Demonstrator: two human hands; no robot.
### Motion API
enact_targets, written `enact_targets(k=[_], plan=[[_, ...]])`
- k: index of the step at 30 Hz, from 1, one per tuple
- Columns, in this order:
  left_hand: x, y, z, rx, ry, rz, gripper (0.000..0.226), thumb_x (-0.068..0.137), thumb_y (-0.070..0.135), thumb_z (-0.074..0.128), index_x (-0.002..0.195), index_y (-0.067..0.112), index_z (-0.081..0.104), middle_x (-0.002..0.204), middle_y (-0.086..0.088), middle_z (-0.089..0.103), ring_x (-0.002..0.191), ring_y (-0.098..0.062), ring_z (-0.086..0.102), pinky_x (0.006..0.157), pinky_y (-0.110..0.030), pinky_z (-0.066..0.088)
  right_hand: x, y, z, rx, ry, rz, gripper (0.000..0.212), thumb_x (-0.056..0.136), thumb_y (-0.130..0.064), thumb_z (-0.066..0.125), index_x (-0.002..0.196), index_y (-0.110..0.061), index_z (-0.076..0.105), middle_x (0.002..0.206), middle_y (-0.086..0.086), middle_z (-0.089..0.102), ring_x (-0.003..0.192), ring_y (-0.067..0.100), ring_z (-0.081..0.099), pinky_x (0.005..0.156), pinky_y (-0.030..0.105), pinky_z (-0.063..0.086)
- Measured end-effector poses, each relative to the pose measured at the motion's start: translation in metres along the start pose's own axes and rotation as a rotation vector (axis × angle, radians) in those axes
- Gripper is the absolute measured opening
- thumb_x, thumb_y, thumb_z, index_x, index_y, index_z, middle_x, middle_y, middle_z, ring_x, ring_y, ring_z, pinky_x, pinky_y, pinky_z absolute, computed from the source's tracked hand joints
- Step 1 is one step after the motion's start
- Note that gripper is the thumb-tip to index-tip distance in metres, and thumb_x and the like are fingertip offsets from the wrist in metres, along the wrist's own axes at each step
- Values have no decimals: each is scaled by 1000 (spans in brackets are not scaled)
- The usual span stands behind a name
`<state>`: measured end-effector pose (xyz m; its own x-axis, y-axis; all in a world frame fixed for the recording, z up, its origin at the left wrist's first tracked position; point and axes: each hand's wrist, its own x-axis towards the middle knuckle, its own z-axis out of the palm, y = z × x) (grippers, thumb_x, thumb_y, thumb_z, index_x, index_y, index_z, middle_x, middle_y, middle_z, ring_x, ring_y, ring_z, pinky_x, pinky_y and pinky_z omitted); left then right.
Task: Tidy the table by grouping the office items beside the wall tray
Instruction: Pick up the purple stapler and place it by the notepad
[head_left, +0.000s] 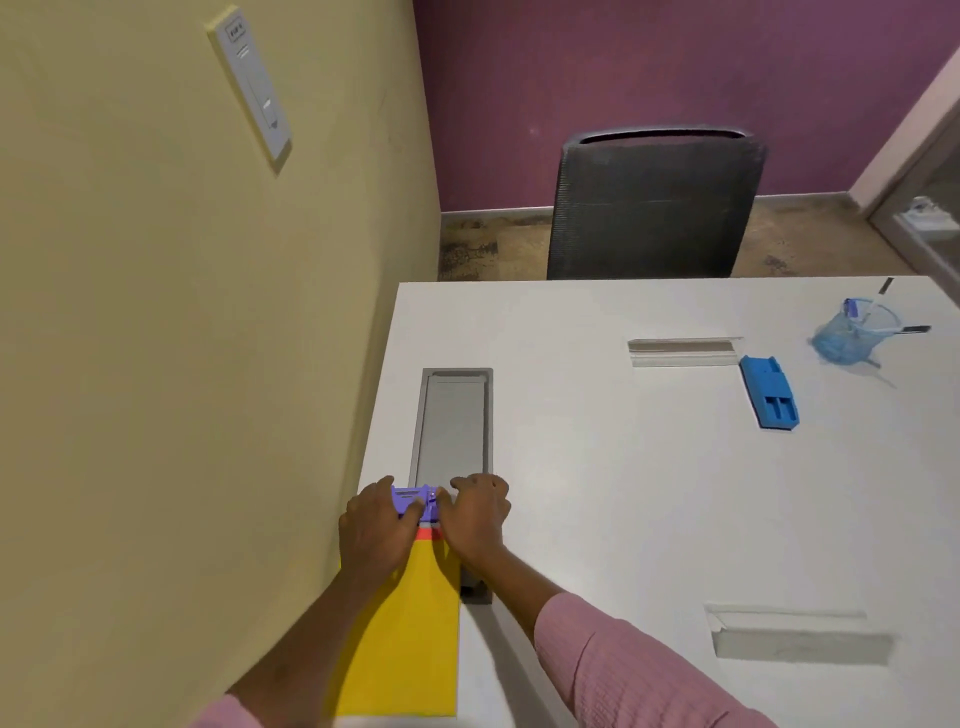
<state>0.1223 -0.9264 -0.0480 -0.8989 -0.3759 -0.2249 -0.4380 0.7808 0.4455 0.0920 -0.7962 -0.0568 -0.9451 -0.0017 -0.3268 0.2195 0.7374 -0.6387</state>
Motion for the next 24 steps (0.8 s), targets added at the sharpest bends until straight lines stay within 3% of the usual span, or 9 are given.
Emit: enact_targets(k=[7, 15, 24], plan=[[-45, 49, -8, 51, 52, 190, 58, 89, 44, 61, 132, 7, 51, 132, -15, 57, 117, -34, 55, 98, -49, 43, -36, 27, -59, 75, 101, -32, 45, 94, -45, 50, 131, -19, 52, 137, 7, 49, 131, 25, 37, 105, 40, 33], [-119, 117, -19, 103, 77, 407, 64, 89, 53, 54, 139, 14, 44, 141, -13, 50, 126, -32, 49, 102, -48, 41, -113, 69, -133, 125, 228, -29, 51, 95, -45, 46, 140, -24, 40, 144, 7, 38, 138, 27, 22, 109, 43, 23], [-240, 188, -44, 20, 109, 621, 64, 91, 53, 49, 141, 15, 39, 146, -14, 44, 131, -34, 44, 107, -51, 37, -240, 110, -212, 68, 406, -17, 59, 93, -50, 46, 144, -25, 31, 147, 10, 35, 136, 29, 26, 106, 44, 26]])
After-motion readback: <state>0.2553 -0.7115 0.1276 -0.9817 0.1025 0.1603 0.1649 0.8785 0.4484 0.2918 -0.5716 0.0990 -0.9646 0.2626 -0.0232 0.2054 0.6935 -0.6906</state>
